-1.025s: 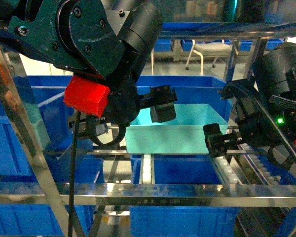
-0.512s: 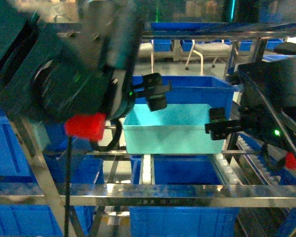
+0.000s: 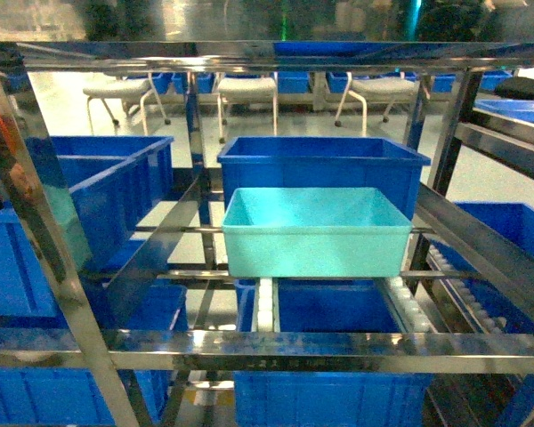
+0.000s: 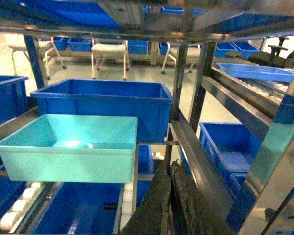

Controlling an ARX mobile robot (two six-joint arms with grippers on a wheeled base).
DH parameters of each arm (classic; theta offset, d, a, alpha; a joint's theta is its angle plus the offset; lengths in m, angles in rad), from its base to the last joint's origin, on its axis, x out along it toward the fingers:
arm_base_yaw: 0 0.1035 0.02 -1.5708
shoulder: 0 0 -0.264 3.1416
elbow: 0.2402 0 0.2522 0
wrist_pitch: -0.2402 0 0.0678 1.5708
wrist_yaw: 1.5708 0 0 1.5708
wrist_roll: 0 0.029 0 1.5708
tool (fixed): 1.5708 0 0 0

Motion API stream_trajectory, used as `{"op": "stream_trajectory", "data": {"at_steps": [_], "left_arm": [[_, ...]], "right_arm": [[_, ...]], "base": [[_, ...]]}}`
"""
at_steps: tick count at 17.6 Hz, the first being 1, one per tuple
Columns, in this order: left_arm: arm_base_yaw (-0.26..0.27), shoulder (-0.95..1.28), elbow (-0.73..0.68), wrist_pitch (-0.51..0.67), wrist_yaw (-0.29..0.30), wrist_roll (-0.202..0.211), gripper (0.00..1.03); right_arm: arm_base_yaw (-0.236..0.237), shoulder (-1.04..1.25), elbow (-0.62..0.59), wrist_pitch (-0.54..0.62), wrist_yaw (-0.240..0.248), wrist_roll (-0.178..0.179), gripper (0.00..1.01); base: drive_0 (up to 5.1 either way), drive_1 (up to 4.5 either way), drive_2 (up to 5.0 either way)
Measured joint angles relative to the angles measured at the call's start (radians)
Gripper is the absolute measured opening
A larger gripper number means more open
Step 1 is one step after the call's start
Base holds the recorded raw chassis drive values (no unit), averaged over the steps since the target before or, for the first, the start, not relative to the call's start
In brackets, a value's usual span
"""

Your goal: Organize blue bins on left shelf correctly

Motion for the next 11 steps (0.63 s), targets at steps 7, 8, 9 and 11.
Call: {"op": "stream_trajectory", "data": {"at_steps": [7,8,9,11], "left_arm": [[0.056,-0.188,-0.11,-0.093,0.058,0.0,0.02],[0.06,-0.206,-0.117,-0.101,0.063,0.0,0.02],[0.061,-0.215,-0.12,-0.106,0.064,0.0,0.02],[0.075,-0.274,-0.14,-0.142,0.075,0.0,0.02]], "right_arm": [[-0.064,-0.207,-0.124,-0.082,-0.076,-0.001,0.02],[-0.074,-0.226,-0.131,-0.09,-0.078,0.0,0.02],[-0.082,-0.244,-0.136,-0.103,-0.08,0.0,0.02],[-0.089,-0.325,-0.149,-0.19,-0.08,0.0,0.02]], "base": [[0.0,0.0,0.0],[0.0,0.0,0.0],[0.0,0.0,0.0],[0.0,0.0,0.0]]}}
